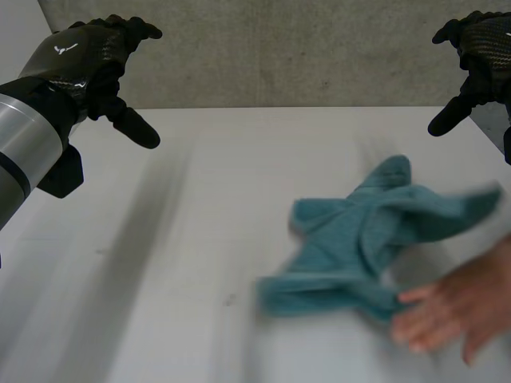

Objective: Fold the laundry

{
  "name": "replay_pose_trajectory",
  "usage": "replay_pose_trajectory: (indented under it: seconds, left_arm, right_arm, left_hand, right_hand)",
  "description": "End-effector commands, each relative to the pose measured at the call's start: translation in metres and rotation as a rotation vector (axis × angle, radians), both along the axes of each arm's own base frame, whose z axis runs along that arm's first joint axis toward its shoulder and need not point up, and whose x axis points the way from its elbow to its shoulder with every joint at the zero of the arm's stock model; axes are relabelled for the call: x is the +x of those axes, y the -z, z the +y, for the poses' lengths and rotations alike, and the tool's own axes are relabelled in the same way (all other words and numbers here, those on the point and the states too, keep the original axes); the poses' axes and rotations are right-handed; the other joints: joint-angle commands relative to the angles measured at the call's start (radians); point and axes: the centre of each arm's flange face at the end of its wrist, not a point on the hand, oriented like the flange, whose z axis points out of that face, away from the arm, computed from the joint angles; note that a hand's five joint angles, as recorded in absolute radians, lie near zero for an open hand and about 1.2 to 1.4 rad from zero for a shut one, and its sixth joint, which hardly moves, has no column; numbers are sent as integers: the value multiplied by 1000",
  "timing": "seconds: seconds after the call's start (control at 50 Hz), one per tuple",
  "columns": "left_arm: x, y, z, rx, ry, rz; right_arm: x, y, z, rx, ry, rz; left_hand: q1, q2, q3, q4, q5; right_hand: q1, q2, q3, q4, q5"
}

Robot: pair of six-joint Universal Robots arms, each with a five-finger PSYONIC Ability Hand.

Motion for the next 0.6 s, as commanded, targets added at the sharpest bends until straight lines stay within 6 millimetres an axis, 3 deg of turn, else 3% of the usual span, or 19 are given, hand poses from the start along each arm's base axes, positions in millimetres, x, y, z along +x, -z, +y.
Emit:
replay_pose_trajectory:
  seconds: [0.02, 0.28, 0.42, 0.48, 0.52, 0.6]
  left_arm:
    - [-1, 0, 0, 0, 2, 0]
    - [-1, 2, 0, 5, 4, -2]
    - [-4, 15, 3, 44, 16, -20]
    - [-14, 23, 16, 74, 64, -26]
    - [-32, 38, 39, 127, 150, -31]
    - [-53, 51, 59, 160, 239, -23]
  right_arm:
    - [1, 2, 0, 5, -2, 1]
    - [2, 2, 1, 5, -8, 8]
    - [7, 7, 2, -4, -68, 120]
    - [10, 13, 4, -9, -112, 229]
    - [8, 23, 6, -6, -124, 357]
    - [8, 31, 8, -8, -136, 459]
  left_hand:
    - [-22, -31, -42, -31, -46]
    - [-22, -31, -42, -31, -46]
    - [7, -2, -13, -2, -17]
    - [16, 7, -4, 7, -8]
    - [16, 7, -4, 7, -8]
    - [13, 4, -7, 4, -11]
  right_hand:
    - [-36, -49, -41, -60, -56]
    - [-36, -49, -41, -60, -56]
    - [-36, -49, -41, -60, -56]
    - [-36, -49, -41, -60, -56]
    - [-36, -49, -41, -60, -56]
    - [-36, -49, -41, -60, -56]
